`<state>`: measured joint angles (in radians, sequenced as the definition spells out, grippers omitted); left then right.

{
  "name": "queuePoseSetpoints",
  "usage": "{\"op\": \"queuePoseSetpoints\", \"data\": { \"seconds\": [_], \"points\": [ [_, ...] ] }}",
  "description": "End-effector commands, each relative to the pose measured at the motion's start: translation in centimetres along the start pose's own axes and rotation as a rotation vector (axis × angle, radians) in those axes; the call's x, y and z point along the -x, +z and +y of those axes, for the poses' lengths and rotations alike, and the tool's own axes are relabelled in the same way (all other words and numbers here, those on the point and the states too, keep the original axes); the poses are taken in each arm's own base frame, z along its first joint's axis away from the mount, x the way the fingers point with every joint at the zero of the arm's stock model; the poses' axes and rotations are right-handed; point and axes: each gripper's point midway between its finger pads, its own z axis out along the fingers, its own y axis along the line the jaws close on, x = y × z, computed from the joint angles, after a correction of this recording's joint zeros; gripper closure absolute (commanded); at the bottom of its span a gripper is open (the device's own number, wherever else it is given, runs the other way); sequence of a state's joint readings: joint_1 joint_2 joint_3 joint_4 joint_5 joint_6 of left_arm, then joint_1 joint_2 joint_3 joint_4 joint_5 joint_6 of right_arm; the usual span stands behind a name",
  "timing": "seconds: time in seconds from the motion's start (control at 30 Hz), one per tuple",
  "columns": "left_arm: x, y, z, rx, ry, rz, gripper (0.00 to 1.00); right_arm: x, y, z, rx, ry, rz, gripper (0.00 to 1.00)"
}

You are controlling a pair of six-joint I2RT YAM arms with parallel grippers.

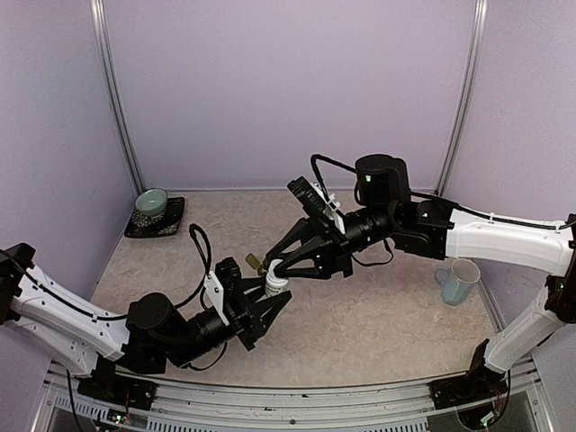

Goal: Sort the pills into containers
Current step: Screw the lid of the pill bottle onto the pill bottle.

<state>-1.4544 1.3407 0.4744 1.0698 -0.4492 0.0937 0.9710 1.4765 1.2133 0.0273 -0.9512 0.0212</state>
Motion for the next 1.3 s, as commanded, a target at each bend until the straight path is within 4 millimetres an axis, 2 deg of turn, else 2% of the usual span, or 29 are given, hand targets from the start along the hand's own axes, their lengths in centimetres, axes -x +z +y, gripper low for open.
{"op": "queuePoseSetpoints", "data": {
  "seconds": [0.0,0.33,0.43,0.77,1.27],
  "points": [
    [2.3,-0.2,-0.1,-0.006,-0.020,-0.069,0.65,-1.3,0.0,-1.7,-0.051,0.070,0.045,0.70],
    [1.7,0.2,-0.3,-0.005,-0.025,-0.046,0.65,-0.6,-0.3,-1.0,-0.023,0.056,0.092,0.74],
    [1.8,0.2,0.2,0.018,-0.029,-0.047,0.64,-1.0,-0.4,-1.0,-0.026,0.058,0.105,0.74],
    [1.7,0.6,0.1,0.019,-0.035,-0.038,0.64,-1.6,1.0,0.1,0.021,0.051,0.123,0.72],
    [2.1,0.2,1.0,0.056,-0.052,-0.049,0.64,-2.1,0.5,-0.6,-0.066,0.014,0.148,0.72]
  ]
}}
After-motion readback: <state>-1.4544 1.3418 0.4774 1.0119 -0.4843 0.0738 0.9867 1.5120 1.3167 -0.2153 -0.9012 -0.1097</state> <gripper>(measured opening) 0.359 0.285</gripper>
